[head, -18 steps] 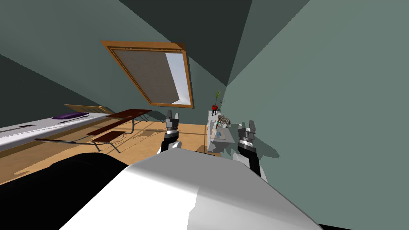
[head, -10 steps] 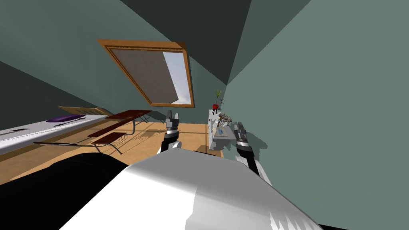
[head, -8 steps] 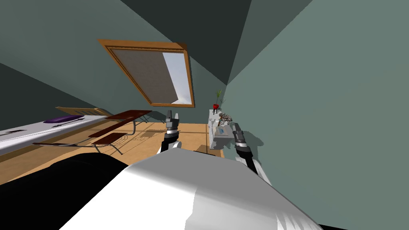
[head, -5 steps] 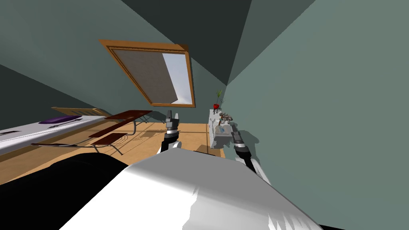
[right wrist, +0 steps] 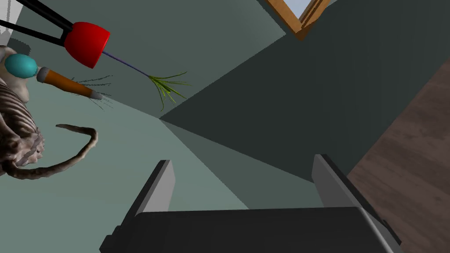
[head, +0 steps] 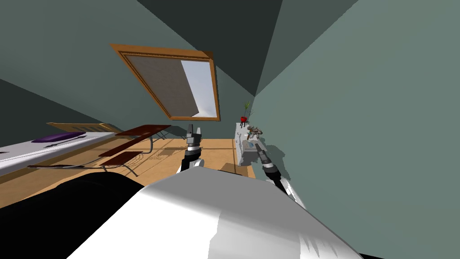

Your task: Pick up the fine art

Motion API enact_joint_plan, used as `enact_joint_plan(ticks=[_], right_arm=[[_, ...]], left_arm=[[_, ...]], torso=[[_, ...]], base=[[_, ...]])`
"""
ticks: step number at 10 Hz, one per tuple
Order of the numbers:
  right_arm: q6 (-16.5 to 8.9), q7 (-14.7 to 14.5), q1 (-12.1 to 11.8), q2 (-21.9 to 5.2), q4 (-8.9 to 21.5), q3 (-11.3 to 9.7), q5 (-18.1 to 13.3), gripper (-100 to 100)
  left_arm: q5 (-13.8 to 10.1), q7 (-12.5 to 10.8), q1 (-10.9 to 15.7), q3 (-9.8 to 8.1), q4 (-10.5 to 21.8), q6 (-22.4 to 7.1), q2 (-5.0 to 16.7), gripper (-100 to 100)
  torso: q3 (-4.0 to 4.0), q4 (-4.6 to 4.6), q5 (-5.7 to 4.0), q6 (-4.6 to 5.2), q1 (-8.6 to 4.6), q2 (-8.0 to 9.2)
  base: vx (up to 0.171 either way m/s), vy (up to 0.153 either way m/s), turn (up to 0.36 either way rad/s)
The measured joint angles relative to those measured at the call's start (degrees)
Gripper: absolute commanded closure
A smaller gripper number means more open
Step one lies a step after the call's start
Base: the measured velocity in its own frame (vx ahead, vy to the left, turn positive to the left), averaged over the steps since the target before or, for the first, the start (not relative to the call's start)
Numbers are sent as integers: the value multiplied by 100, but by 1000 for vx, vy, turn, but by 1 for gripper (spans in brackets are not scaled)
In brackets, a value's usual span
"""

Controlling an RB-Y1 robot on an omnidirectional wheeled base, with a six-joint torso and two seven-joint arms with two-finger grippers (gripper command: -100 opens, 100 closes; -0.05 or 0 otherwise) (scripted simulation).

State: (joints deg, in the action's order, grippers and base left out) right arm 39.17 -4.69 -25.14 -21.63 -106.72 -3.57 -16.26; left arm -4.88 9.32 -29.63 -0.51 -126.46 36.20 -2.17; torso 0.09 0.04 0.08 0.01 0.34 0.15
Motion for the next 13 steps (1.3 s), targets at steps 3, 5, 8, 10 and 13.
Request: enact_joint_plan(ticks=[3,5,8,10,13], right_arm=[[247,-190,137,-234,418,-114,-266,-100],[465,-396,204,-490,771,-194,-483,-100],[551,-702,373,-917,1243,-301,-757,-100],[594,-894,422,-1121,1498,-323,-850,-100],[555,-1086,512,-1373,1766,-353,-939,-100]], left_arm=[[0,0,0,0,0,0,0,0],[0,0,-1,0,0,0,0,0],[0,0,-2,0,0,0,0,0],[0,0,-2,0,0,0,1,0],[0,0,-2,-1,0,0,1,0]], torso=[[-5,-2,0,0,3,-10],[-14,-5,3,-1,12,-26],[-34,-12,4,-2,13,-60],[-38,-14,0,-3,-5,-66],[-33,-12,-3,-2,-14,-59]], base=[[-19,95,-61],[43,124,-86],[113,120,-94],[112,59,-25],[116,70,-59]])
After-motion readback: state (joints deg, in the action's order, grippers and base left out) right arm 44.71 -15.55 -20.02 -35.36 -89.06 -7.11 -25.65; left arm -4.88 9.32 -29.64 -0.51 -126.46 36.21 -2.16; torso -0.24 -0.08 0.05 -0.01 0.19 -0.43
